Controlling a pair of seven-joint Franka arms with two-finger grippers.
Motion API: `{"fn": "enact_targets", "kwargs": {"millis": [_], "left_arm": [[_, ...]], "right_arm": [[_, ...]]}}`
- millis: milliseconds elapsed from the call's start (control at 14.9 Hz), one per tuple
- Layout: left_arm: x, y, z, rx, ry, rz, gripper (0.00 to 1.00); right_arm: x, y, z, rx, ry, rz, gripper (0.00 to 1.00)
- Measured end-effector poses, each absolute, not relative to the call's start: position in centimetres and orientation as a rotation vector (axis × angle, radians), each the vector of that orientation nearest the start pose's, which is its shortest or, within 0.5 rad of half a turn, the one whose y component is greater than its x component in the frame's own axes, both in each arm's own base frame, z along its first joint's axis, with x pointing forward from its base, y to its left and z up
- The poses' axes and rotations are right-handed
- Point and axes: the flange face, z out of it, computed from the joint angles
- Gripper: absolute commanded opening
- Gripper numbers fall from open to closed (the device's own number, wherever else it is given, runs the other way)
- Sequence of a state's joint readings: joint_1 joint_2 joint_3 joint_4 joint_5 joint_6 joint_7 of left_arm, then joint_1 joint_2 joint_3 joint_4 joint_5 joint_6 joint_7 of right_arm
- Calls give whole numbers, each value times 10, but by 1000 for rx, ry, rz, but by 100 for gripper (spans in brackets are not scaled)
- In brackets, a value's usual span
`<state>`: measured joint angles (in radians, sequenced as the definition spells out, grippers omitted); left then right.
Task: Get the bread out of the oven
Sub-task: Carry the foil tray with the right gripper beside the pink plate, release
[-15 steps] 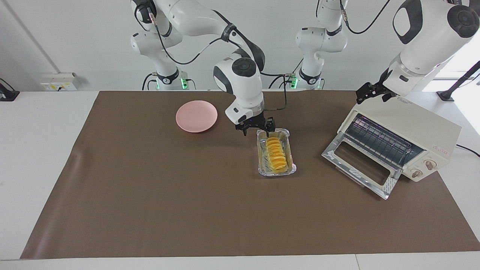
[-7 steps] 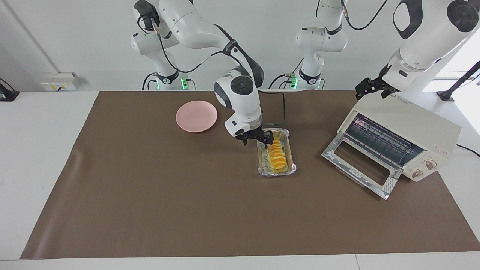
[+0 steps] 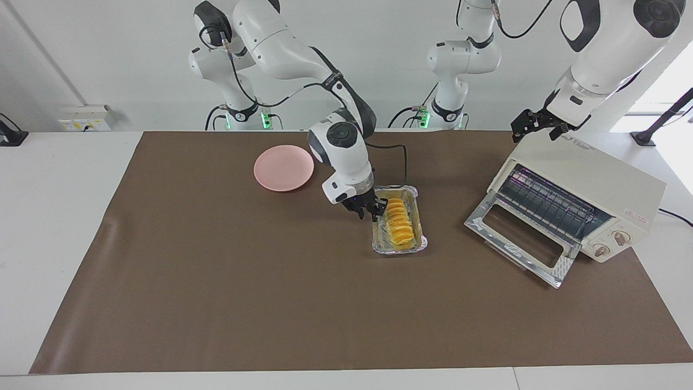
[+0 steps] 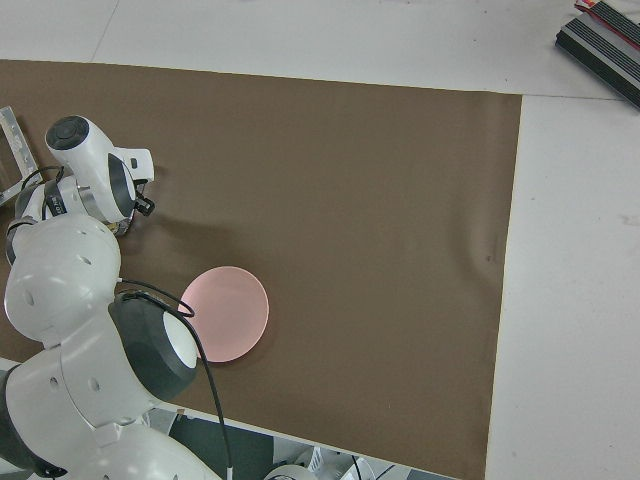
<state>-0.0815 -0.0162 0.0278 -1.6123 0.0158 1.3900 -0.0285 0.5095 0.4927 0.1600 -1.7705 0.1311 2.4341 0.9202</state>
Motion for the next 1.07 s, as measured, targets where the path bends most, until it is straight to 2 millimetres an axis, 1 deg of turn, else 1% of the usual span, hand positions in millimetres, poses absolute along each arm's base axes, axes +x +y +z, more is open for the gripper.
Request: {"fn": "enact_targets", "kwargs": {"millis": [134,401,535,602,669,736,803,870,937,1004,1070], "left_arm": [[527,-26,600,-3101,37,321,100],[527,-27,599,-3100,39,324,100],[527,-27,599,-3101,40,323,100],[526,-27,600,-3101,40,322,100],[526,-27,600,-3101,40,321,100],[526,-27,600,-3101,39,320,100],[526,-27,601,-3101,39,319,100],[526,-27,601,-3101,39,318,100],[525,-27,602,-3102,38,316,100],[525,-27,603,-3102,38,314,100],[525,-27,603,-3102,38,312,100]], "right_arm": [[535,411,303,-2851,531,-6,0],[535,410,311,-2849,524,-16,0],[543,403,320,-2878,469,-5,0],[552,391,330,-2898,414,-1,0],[564,372,343,-2916,348,-4,0],[578,345,356,-2932,279,-7,0],[592,313,367,-2945,232,-3,0],[606,275,375,-2957,200,6,0],[616,241,380,-2966,181,21,0],[623,211,382,-2972,173,42,0],[628,186,379,-2976,177,64,0]]}}
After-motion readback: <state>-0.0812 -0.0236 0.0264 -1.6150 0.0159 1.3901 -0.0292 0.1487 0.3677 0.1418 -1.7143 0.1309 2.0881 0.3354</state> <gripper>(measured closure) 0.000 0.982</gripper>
